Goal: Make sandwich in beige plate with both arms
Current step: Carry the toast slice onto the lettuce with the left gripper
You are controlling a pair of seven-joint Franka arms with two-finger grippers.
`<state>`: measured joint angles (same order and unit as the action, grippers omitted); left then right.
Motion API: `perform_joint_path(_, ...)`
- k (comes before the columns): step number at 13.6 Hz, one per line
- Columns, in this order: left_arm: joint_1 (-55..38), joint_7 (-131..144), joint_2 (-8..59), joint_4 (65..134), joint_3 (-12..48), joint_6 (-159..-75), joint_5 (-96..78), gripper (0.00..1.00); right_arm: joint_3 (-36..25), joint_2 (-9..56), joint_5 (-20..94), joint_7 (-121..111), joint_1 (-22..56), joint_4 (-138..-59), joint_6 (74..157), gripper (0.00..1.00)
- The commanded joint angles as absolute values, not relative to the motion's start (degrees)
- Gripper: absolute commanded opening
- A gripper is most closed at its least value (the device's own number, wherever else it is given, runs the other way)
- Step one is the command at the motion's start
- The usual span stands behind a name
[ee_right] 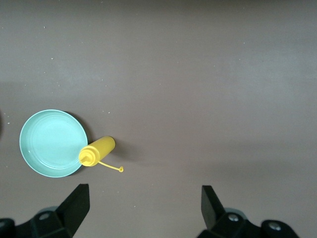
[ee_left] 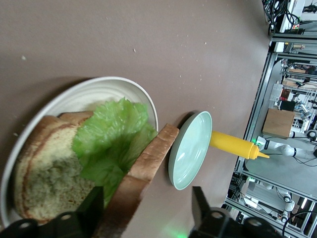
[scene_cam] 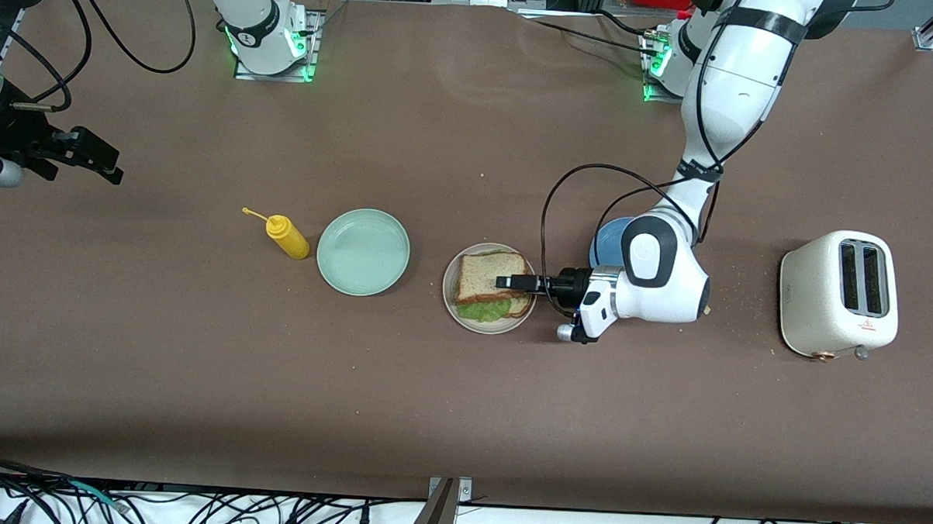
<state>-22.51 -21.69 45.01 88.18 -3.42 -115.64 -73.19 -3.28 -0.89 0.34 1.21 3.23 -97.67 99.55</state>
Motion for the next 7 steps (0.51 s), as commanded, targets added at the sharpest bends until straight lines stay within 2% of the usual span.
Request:
perform_joint_path(1, -21.71, -22.76, 45.35, 87.19, -3.78, -115.75, -74.36, 1.00, -3.69, -0.18, 0.96, 0.62, 2.99, -96.15, 98.79, 1.00)
perform_joint_path(7, -21.27, -22.41, 44.91, 87.01, -6.58, -115.75, -74.27, 1.00, -3.60, -0.18, 0.79, 0.79, 3.08, -96.06, 99.05, 1.00)
